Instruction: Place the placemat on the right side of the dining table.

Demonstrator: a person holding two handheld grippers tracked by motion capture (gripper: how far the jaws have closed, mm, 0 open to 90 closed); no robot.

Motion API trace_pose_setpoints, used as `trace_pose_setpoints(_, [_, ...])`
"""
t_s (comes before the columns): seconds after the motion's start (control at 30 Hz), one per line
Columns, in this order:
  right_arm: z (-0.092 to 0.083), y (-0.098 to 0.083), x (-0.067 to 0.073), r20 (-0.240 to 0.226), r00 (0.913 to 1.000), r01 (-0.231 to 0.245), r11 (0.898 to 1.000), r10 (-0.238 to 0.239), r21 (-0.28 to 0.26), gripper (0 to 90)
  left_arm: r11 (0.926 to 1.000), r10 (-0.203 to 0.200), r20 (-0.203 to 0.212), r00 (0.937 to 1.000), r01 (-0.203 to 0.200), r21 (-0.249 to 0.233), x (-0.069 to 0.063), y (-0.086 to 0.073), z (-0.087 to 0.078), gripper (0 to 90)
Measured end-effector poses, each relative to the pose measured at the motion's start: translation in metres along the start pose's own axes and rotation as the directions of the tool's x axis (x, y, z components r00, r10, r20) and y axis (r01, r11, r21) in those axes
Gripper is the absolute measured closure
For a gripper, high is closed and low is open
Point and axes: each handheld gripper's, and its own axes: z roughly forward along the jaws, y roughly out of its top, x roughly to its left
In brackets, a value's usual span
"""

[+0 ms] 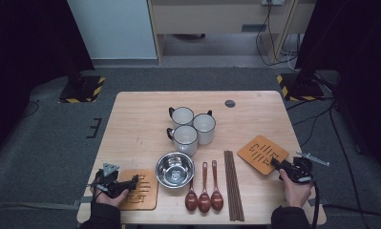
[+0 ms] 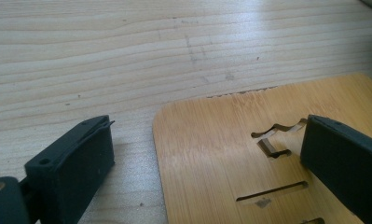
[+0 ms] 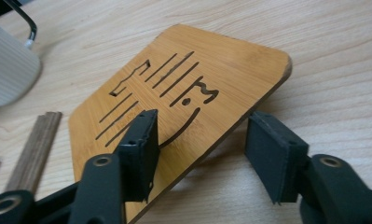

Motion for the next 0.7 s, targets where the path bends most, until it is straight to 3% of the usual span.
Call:
trace_pose_setpoints(0.3, [0.002,0.000,0.004,0.026,0.9967,0.078,0.997,-0.077,-0.027,32.1,1.0000,0.000,0.000,1.0000,0.000,0.000,0.000,0.000,0.000,1.6])
trace_pose_setpoints(0.4, [0.001,0.000,0.008,0.027,0.9907,0.134,0.990,-0.133,-0.043,29.7,1.0000,0.000,0.000,1.0000,0.000,0.000,0.000,0.000,0.000,1.6])
trace_pose_setpoints(0.7, [0.005,0.006,0.014,-0.009,0.9745,0.223,0.973,-0.224,-0.065,21.7,1.0000,0.000,0.000,1.0000,0.000,0.000,0.000,0.000,0.000,1.6])
